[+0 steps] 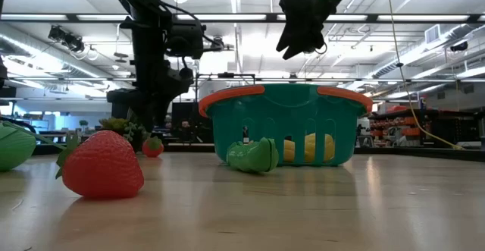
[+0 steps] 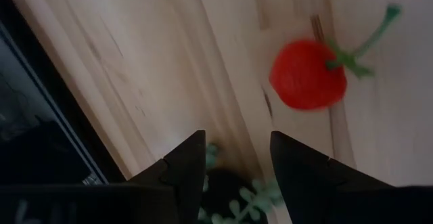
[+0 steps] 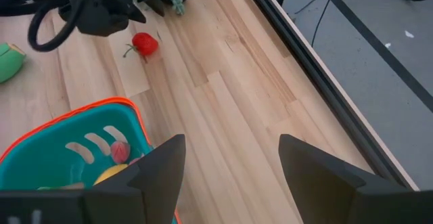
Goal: Pick and placing Produce into tupperware
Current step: Put the top red strawberry into the blue bin
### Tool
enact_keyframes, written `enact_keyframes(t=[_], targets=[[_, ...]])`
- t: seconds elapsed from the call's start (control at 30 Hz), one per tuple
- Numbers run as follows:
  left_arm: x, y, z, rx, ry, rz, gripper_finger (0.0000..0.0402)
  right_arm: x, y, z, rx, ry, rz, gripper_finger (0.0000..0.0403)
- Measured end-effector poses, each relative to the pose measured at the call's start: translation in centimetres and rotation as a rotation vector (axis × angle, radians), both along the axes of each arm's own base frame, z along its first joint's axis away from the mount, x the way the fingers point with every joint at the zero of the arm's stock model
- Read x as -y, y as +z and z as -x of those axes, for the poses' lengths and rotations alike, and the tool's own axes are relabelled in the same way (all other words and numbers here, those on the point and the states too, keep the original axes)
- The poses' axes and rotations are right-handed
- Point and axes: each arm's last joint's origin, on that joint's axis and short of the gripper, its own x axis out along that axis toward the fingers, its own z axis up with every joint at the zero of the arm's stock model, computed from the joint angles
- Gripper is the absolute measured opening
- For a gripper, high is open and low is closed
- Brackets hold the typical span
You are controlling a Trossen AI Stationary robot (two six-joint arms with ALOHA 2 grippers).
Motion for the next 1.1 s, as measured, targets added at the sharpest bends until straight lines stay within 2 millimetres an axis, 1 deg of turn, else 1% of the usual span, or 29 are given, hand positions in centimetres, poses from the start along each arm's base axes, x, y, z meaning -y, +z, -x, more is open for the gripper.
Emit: enact_keyframes(t=[0.23,0.3,0.4,0.57,0.67,0.77,1.0,1.1], targets=[[-0.8,-0.1,0.7,-0.032,0.031,0.012,0.0172,0.0,0.0,0.0,-0.001,0.000,0.000,0.0243],[-0.8,0.0,0.7,-0.034,0.032,0.013,0.0178,0.0,0.0,0.0,-0.001,0.000,0.000,0.0242],[-0.8,-0.1,0.7,-0.039,0.031,0.015,0.0197,0.0,0.0,0.0,0.000,0.000,-0.001,0.0239],[-0.5,-0.1,0.7,-0.034,0.013,0.066,0.0243,0.0,0.0,0.0,0.000,-0.001,-0.001,0.0236],[0.3,-0.1,0.5,-0.073,-0.091,0.070,0.0262,0.0,0.0,0.0,0.002,-0.006,-0.006,0.0235],[1.1,-0.1,0.1,-0.100,-0.211,0.064,0.0269,0.0,0.0,0.0,0.007,-0.021,-0.019,0.0233],[2.1,-0.2,-0.4,-0.126,-0.349,0.051,0.0263,-0.1,0.0,0.0,0.009,-0.023,-0.023,0.0232],[2.3,-0.4,-0.4,-0.115,-0.374,0.094,0.0260,-0.1,0.0,0.0,0.009,-0.023,-0.023,0.0230]])
